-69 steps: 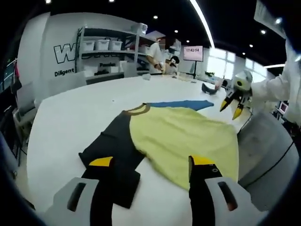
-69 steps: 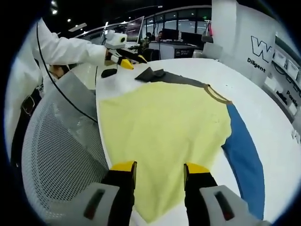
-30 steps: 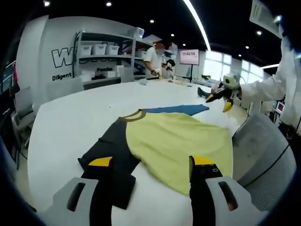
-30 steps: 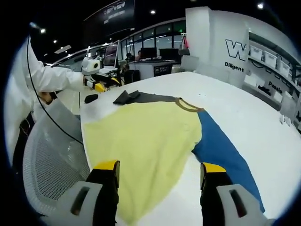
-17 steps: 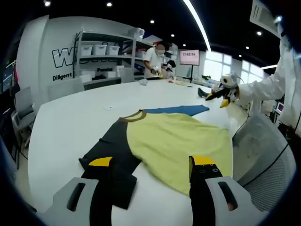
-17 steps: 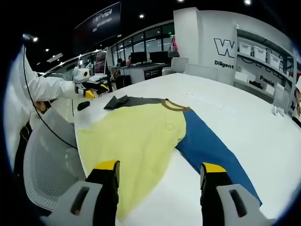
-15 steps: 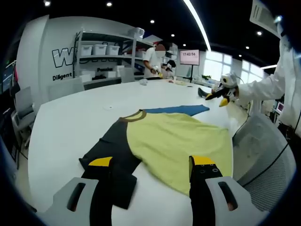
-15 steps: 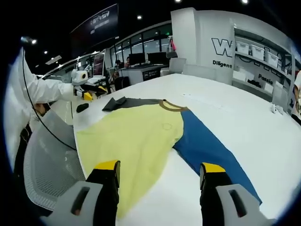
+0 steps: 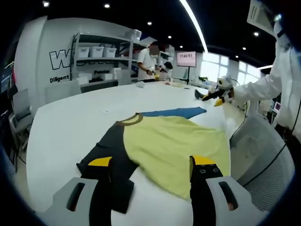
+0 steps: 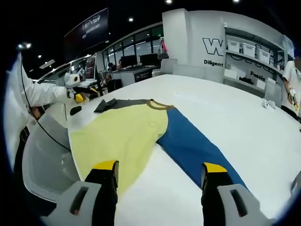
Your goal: Fold the garment on the visible template until the final outline fits inside the template.
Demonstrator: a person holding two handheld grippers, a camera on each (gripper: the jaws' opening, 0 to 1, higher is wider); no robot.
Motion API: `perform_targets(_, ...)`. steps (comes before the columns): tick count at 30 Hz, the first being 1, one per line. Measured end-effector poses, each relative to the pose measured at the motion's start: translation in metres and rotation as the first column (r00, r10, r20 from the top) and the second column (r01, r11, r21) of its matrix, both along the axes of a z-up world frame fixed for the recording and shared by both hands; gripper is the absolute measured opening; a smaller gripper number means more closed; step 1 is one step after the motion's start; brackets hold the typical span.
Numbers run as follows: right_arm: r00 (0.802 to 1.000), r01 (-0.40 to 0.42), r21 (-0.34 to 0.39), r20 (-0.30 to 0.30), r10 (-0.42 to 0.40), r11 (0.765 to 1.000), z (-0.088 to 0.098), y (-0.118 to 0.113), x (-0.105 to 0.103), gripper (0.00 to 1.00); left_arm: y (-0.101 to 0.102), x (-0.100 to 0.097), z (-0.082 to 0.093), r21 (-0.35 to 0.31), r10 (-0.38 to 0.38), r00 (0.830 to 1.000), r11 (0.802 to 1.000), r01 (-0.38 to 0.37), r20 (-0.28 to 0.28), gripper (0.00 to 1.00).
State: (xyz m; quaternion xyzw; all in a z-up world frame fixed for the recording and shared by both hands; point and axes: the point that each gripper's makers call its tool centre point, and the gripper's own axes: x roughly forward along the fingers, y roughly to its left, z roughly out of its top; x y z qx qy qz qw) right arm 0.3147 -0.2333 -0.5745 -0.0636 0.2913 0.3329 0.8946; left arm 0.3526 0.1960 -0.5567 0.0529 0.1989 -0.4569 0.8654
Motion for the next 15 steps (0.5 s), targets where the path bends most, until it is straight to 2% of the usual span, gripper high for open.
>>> perform_targets(5, 0.999, 0.041, 0.010, -0.024, -0.041, 0.999, -0.004, -0.015, -0.004, 0.73, -0.011, -0.006, 0.011, -0.013, -0.028, 0.999, 1.000, 0.028, 0.025, 0.62)
perform_targets(15, 0.995, 0.093, -0.010, -0.046, -0.093, 0.996, -0.012, -0.035, -0.005, 0.74, -0.026, -0.021, 0.019, -0.017, -0.080, 0.996, 0.997, 0.081, 0.034, 0.63)
